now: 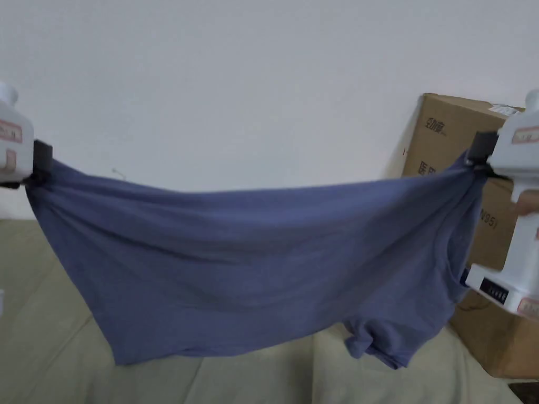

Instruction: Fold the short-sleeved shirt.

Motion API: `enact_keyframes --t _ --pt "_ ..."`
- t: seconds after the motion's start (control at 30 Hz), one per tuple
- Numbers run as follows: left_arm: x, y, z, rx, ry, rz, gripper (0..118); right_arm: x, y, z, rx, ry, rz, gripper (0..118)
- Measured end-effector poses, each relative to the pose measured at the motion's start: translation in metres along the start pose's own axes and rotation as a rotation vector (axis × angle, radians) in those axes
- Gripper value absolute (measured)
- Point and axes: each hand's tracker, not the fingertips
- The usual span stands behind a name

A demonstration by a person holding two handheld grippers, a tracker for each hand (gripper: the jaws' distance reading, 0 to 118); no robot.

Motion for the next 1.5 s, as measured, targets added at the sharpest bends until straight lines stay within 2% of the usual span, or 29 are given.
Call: enact_keyframes --t 0.13,0.27,0.43,0.57,0.7,0.77,0.9,1.07,1.17,1.27,1.3,1.33,1.37,1.4,1.43,1.47,1.5 --pt "0.002 -0.068 -0.006 -0.128 -0.063 -0.023 5 0.025 -0.061 0.012 -0.093 0.012 -0.022 8" --pt "-0.006 -0.142 0.004 -0.242 -0.118 0.013 5 0.051 -0.133 0.04 -0.203 0.012 -0.044 8" --pt "-0.011 -0.233 0.037 -0.337 -0.036 -0.076 5 0.083 -0.217 0.09 -0.377 0.031 -0.079 8" --pt "-0.019 -0.29 0.07 -0.398 -0.062 -0.042 5 0.098 -0.266 0.132 -0.451 0.024 -0.078 8" --pt "-0.031 -0.324 0.11 -0.436 -0.113 0.088 5 0.112 -0.304 0.169 -0.512 0.021 -0.098 8" --pt "-0.039 -0.333 0.133 -0.431 -0.109 0.096 5 0.119 -0.316 0.194 -0.517 0.024 -0.094 8" --pt "-0.057 -0.348 0.184 -0.412 -0.099 0.078 5 0.134 -0.332 0.244 -0.534 0.021 -0.035 8" --pt "-0.095 -0.385 0.235 -0.442 -0.098 0.133 5 0.155 -0.362 0.3 -0.604 -0.008 0.003 8" --pt "-0.089 -0.415 0.266 -0.515 -0.082 0.199 5 0.164 -0.385 0.316 -0.672 -0.048 0.015 8" --pt "-0.103 -0.449 0.269 -0.569 -0.061 0.239 5 0.168 -0.409 0.32 -0.734 -0.072 0.006 8" --pt "-0.106 -0.458 0.265 -0.595 -0.053 0.253 5 0.169 -0.416 0.318 -0.747 -0.07 0.001 13" --pt "-0.109 -0.467 0.261 -0.6 -0.062 0.274 11 0.17 -0.423 0.315 -0.751 -0.071 -0.004 32" --pt "-0.11 -0.473 0.257 -0.599 -0.074 0.295 25 0.17 -0.428 0.311 -0.754 -0.086 -0.006 67" --pt "-0.107 -0.474 0.256 -0.604 -0.074 0.308 49 0.17 -0.431 0.308 -0.77 -0.106 -0.008 103" --pt "-0.107 -0.475 0.254 -0.609 -0.05 0.324 64 0.172 -0.433 0.304 -0.802 -0.119 -0.022 109" --pt "-0.11 -0.474 0.256 -0.602 -0.049 0.354 68 0.173 -0.432 0.304 -0.809 -0.119 -0.052 109" --pt "-0.114 -0.471 0.262 -0.579 -0.061 0.404 65 0.174 -0.426 0.312 -0.783 -0.095 -0.095 109"
